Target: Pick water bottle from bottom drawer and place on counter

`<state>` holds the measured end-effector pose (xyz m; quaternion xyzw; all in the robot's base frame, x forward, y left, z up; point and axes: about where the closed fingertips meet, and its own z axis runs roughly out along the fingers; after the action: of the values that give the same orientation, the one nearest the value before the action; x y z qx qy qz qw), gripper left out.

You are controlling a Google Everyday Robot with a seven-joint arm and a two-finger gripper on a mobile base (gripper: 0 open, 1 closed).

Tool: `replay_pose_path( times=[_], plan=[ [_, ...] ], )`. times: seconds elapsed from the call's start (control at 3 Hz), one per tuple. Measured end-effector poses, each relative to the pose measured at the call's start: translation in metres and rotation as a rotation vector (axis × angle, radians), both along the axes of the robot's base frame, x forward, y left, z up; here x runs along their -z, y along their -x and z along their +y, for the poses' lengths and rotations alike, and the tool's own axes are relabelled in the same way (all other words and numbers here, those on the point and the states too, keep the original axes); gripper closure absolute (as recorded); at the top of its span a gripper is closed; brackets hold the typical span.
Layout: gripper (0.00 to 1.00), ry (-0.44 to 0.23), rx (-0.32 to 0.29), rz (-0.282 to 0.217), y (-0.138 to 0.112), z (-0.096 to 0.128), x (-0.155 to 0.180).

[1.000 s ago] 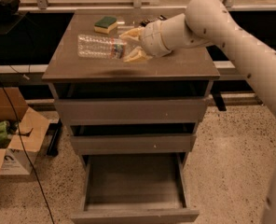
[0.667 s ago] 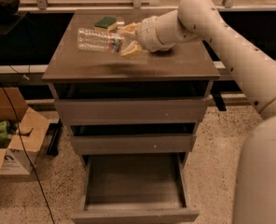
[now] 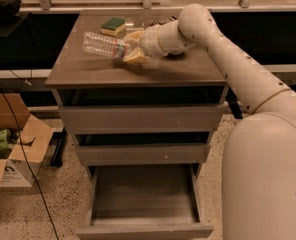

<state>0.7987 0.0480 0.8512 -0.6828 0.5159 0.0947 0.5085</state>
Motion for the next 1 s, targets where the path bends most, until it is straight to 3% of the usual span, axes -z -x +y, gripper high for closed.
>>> replay_pose_path(
  times=[0.33, 0.67, 1.0],
  plan=[
    [0.48, -0.035, 0.066, 0.067, -0.0109, 0.0062, 0.0102],
    [0.25, -0.087, 0.114, 0.097, -0.0154, 0.0055, 0.0088],
    [0.03, -0.089, 0.116, 0.098, -0.0157, 0.0055, 0.0088]
  ],
)
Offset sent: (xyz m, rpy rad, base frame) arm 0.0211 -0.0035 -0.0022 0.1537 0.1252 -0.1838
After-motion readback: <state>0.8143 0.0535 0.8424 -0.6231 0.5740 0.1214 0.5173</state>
